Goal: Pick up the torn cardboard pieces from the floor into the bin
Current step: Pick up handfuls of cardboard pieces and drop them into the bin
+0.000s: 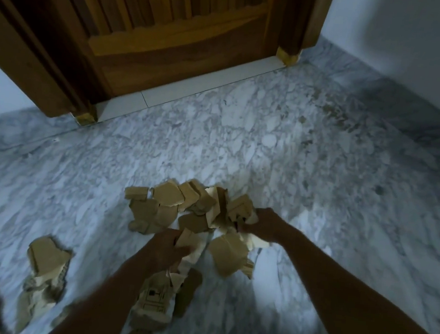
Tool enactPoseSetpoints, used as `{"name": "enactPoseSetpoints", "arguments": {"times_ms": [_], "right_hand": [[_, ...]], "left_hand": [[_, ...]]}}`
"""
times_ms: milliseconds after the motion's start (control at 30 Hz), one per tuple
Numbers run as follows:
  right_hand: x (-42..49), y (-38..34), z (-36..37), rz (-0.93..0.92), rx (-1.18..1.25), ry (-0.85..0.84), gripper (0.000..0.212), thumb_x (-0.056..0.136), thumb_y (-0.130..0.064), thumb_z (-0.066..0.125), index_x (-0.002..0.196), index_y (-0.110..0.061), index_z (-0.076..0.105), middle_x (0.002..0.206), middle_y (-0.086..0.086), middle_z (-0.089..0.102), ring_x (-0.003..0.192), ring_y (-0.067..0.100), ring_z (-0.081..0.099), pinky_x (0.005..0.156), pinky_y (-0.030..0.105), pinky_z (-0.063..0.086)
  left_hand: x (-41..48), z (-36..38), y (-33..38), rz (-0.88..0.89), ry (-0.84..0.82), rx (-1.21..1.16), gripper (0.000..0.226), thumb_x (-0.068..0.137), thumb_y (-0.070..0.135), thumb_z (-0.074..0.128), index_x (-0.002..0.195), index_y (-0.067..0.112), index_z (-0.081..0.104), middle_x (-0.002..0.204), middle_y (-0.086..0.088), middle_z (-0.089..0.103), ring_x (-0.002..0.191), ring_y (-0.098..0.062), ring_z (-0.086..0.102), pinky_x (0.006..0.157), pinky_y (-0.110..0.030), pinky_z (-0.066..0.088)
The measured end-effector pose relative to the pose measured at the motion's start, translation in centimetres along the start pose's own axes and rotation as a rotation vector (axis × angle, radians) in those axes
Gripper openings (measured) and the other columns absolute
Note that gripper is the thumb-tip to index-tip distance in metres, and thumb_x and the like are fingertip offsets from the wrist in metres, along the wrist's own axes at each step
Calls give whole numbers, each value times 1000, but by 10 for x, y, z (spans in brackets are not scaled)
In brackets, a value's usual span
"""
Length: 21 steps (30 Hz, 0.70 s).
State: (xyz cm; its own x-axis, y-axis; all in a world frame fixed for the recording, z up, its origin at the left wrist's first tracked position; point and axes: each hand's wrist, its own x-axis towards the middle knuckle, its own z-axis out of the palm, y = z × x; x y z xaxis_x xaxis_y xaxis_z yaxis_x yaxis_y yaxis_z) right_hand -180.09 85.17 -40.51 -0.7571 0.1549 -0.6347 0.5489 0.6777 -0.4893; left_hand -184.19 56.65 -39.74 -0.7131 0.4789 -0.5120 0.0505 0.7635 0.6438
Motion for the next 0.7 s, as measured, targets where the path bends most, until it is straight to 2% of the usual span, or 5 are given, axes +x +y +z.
{"name": "enactPoseSetpoints", "arguments": {"times_ms": [233,333,467,567,700], "right_hand": [[-3,-16,51,140,-101,328,72,83,-52,69,135,-17,35,129,8,50,118,31,51,90,42,47],[-14,-2,31,128,104,173,52,81,-32,78,124,-15,53,119,7,66,103,23,63,80,29,49],[-26,22,-9,219,25,-109,61,69,-34,87,119,-12,59,112,5,69,98,21,66,85,32,55],[-30,34,-37,207,-62,-3,48,74,-32,81,114,-15,60,106,5,69,94,22,67,80,32,56],[-32,53,-24,174,-407,190,36,85,-35,63,116,-23,50,112,2,63,107,27,64,90,40,48]], "left_hand": [[3,-8,-7,-108,46,-121,21,89,32,70,70,22,67,52,11,60,47,3,55,45,-8,37],[16,-25,15,-81,19,-137,21,89,40,67,99,22,70,90,4,71,80,-10,68,66,-27,58],[62,-43,36,43,-52,216,63,84,47,69,134,13,52,129,-4,58,113,-23,59,94,-41,50],[99,-44,63,108,-176,571,90,69,71,61,138,14,52,146,-8,42,137,-30,39,110,-43,36],[145,-28,57,119,-185,836,84,68,55,78,138,17,51,160,-6,22,147,-33,21,113,-50,30]]}}
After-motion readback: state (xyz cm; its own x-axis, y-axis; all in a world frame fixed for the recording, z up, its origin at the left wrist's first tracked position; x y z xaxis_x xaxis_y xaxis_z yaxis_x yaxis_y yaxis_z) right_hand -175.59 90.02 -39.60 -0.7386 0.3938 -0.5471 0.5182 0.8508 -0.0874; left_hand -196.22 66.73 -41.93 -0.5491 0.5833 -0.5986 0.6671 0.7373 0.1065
